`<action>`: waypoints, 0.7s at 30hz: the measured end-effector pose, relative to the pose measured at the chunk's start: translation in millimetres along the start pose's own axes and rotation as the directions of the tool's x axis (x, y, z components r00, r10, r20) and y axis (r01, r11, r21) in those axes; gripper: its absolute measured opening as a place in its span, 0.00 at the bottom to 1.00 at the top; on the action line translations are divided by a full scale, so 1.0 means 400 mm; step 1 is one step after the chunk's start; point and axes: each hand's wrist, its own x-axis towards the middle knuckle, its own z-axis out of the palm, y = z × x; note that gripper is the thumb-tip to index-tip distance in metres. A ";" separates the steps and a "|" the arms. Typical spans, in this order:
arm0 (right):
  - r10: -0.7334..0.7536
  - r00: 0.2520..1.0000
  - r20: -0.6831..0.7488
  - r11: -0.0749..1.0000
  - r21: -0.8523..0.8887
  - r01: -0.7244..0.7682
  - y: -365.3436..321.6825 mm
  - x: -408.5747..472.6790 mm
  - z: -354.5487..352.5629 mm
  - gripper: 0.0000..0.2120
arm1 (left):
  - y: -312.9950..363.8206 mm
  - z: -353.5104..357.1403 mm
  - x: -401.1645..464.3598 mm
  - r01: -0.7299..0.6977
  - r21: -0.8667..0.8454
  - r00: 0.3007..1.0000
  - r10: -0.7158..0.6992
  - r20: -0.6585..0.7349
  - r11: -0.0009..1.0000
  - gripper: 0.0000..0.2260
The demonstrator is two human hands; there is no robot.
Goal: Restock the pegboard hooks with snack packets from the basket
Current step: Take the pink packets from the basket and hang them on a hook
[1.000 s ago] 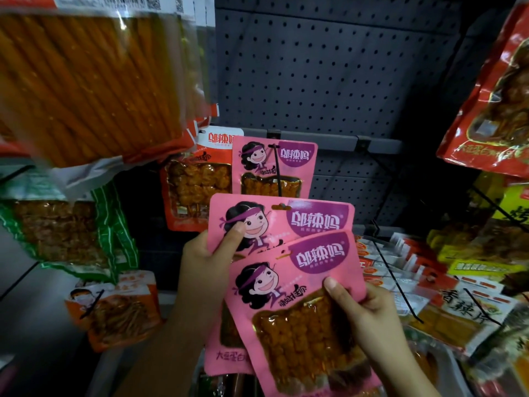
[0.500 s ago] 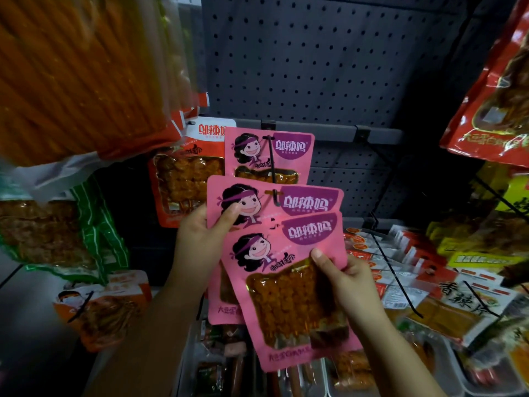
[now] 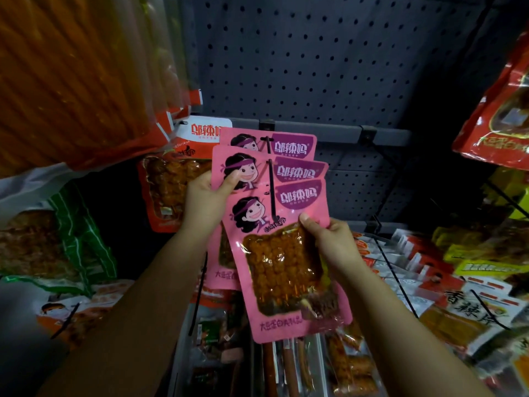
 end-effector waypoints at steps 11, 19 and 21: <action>0.074 0.996 -0.050 0.997 0.007 -0.074 -0.034 0.118 0.016 0.11 | 0.002 0.051 0.128 0.128 0.092 0.989 -0.119 -0.092 0.988 0.05; 0.008 0.992 -0.122 0.998 0.065 0.000 -0.011 0.110 0.018 0.13 | -0.024 0.058 0.130 0.138 0.087 0.974 -0.120 -0.193 0.987 0.13; -0.051 0.988 -0.145 0.994 0.084 0.063 0.002 0.076 0.007 0.11 | -0.035 0.048 0.086 0.083 0.067 0.966 -0.064 -0.251 0.994 0.19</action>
